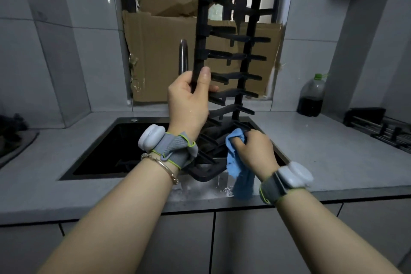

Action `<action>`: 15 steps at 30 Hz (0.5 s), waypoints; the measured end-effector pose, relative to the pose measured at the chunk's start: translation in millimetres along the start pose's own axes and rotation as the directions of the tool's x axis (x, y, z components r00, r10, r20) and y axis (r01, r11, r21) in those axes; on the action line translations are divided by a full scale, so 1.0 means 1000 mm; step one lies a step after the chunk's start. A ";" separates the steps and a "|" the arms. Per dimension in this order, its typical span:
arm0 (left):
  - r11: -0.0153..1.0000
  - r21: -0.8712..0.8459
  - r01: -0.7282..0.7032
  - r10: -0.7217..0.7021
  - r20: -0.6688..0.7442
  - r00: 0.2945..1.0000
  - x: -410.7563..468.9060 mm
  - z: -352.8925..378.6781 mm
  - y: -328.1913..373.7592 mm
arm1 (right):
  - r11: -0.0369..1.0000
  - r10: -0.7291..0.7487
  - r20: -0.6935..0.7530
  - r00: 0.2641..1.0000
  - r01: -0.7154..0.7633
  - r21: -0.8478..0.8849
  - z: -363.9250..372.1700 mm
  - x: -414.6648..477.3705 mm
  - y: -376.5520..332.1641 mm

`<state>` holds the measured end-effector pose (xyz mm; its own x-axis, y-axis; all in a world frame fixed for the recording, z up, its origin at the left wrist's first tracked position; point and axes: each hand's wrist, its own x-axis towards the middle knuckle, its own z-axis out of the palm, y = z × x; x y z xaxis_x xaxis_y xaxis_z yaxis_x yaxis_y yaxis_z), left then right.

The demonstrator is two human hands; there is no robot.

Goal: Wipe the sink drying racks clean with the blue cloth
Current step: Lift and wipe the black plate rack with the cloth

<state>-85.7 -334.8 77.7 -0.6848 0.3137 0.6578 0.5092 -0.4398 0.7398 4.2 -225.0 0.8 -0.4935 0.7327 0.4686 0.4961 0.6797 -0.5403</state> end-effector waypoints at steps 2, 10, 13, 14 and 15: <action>1.000 0.019 -0.019 0.019 -0.006 1.000 0.002 0.000 0.001 | 1.000 -0.024 0.006 1.000 0.024 0.000 0.002 0.002 0.000; 0.986 0.104 -0.129 0.136 -0.060 0.989 0.016 -0.006 -0.008 | 0.828 0.047 0.129 0.990 -0.111 0.550 0.003 -0.007 0.004; 0.981 0.120 -0.154 0.163 -0.071 0.984 0.021 -0.008 -0.008 | 0.470 0.229 0.151 0.962 -0.245 0.848 -0.007 -0.008 0.007; 0.982 0.122 -0.141 0.152 -0.084 0.985 0.022 -0.008 -0.008 | 0.429 0.273 0.104 0.956 -0.218 0.877 -0.010 -0.007 0.010; 0.985 0.120 -0.121 0.134 -0.102 0.986 0.023 -0.008 -0.007 | 0.444 0.272 0.059 0.961 -0.180 0.878 -0.012 -0.005 0.010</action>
<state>-109.2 -331.0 87.0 -0.6601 0.1643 0.7330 0.6476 -0.3700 0.6662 20.0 -222.0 1.1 -0.3815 0.8864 0.2621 -0.3184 0.1402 -0.9375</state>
